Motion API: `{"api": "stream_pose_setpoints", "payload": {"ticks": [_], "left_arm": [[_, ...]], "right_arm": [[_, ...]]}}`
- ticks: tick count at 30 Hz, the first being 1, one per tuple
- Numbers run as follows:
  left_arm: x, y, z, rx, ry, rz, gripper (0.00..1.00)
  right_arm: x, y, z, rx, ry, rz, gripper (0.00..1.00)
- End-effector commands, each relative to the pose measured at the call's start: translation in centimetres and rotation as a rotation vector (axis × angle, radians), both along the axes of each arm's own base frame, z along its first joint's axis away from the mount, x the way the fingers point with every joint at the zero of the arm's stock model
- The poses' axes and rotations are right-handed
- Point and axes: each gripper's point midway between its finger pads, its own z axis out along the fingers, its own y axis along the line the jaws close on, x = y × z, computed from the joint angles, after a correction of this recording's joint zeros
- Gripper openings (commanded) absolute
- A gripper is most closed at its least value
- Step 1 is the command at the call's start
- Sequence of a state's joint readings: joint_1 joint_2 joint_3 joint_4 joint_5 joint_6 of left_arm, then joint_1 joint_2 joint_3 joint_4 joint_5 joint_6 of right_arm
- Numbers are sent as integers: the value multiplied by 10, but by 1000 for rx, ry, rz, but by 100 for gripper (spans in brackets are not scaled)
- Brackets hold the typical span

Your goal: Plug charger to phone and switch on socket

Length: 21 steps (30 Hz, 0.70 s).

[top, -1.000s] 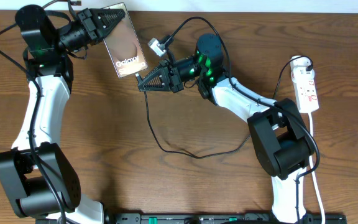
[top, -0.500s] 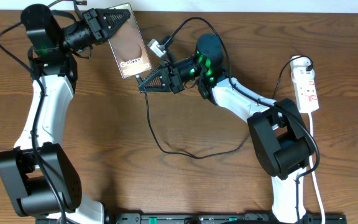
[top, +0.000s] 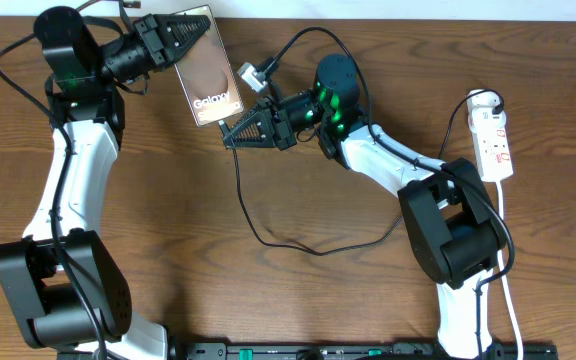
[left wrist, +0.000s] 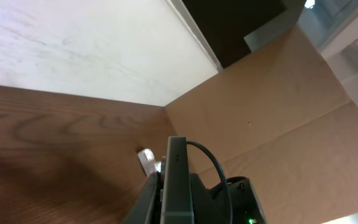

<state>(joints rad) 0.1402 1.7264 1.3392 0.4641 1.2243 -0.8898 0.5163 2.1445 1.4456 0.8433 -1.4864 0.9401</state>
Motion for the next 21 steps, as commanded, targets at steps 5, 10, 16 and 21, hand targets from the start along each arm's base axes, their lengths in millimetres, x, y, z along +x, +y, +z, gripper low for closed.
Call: {"api": "stream_pose_setpoints", "payload": {"ticks": [5,10,16,21], "left_arm": [[-6,-6,6,9,-31,-38,7],[-8,-6,6,9,-31,-47,7],[-8,-7,6,9,-32,-49,7],[-8,-7,6,9,-32,-49,8]], "right_arm": [[7,-3,4,5,-4,-22,1],[9,-4,4,5,-5,-27,1],[12,-7,4,5,-4,-36,1],[13,-8,4,5,-4,-37,1]]}}
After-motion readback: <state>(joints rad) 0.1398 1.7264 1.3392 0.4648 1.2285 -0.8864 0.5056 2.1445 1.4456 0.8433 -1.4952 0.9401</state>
